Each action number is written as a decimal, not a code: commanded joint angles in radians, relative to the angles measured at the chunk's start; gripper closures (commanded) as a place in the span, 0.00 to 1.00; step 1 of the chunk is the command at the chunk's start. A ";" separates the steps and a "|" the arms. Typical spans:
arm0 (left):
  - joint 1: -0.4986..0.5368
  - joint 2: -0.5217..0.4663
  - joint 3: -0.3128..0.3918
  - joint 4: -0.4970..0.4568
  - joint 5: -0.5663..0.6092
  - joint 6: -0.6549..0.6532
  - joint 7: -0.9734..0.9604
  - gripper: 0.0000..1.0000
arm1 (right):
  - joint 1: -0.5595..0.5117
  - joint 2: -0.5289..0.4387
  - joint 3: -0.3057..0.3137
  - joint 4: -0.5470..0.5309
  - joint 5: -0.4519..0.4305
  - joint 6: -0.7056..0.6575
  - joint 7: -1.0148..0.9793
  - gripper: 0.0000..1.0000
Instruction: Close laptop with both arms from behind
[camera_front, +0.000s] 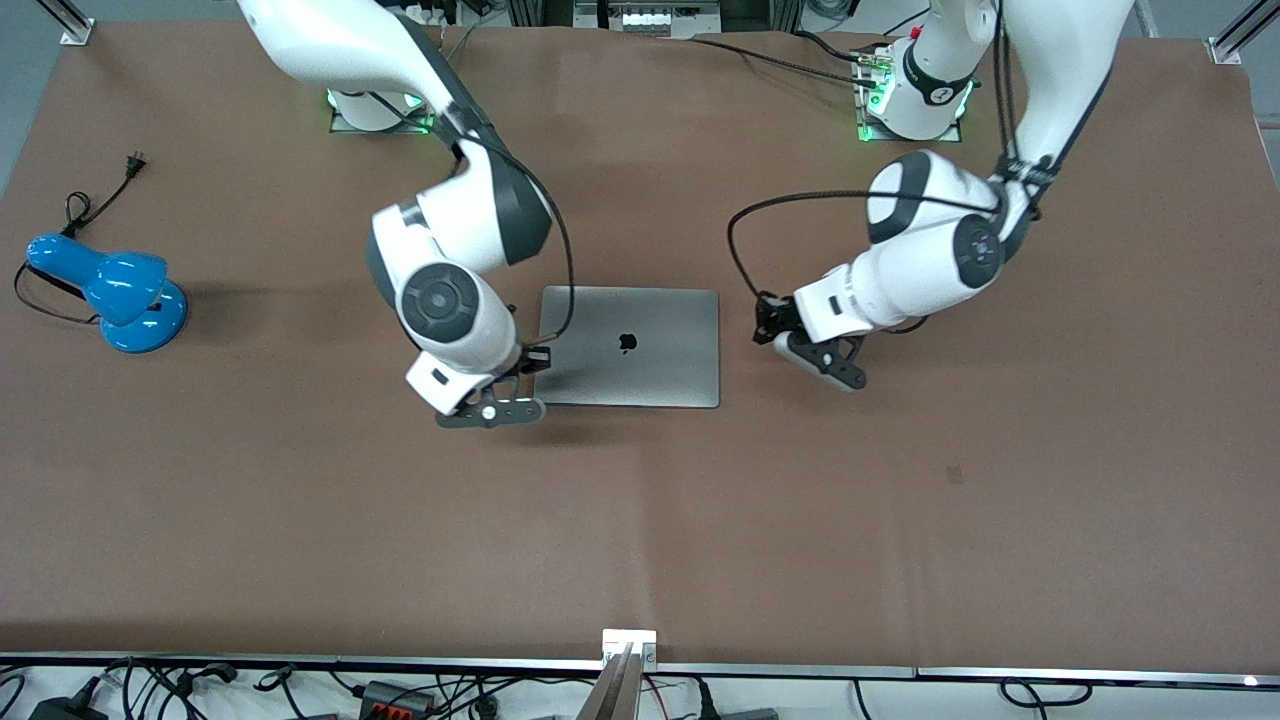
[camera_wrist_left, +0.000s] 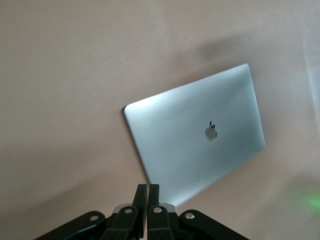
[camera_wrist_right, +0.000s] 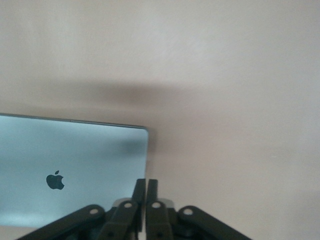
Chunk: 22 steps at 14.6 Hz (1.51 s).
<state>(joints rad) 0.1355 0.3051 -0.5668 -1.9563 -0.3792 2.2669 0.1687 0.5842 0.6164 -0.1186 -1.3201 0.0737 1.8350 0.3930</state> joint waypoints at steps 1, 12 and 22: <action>0.076 -0.081 -0.001 0.035 0.121 -0.175 0.008 0.52 | 0.002 -0.039 -0.033 -0.011 -0.014 -0.010 0.004 0.00; 0.167 -0.077 0.002 0.482 0.451 -0.757 -0.061 0.00 | -0.153 -0.168 -0.142 0.070 -0.002 -0.138 -0.118 0.00; -0.109 -0.166 0.510 0.453 0.403 -0.621 -0.196 0.00 | -0.567 -0.316 0.059 -0.002 -0.008 -0.131 -0.301 0.00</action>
<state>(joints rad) 0.0845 0.2186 -0.1278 -1.4264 0.0606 1.6022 -0.0051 0.0977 0.3562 -0.1106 -1.2593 0.0719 1.7073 0.1549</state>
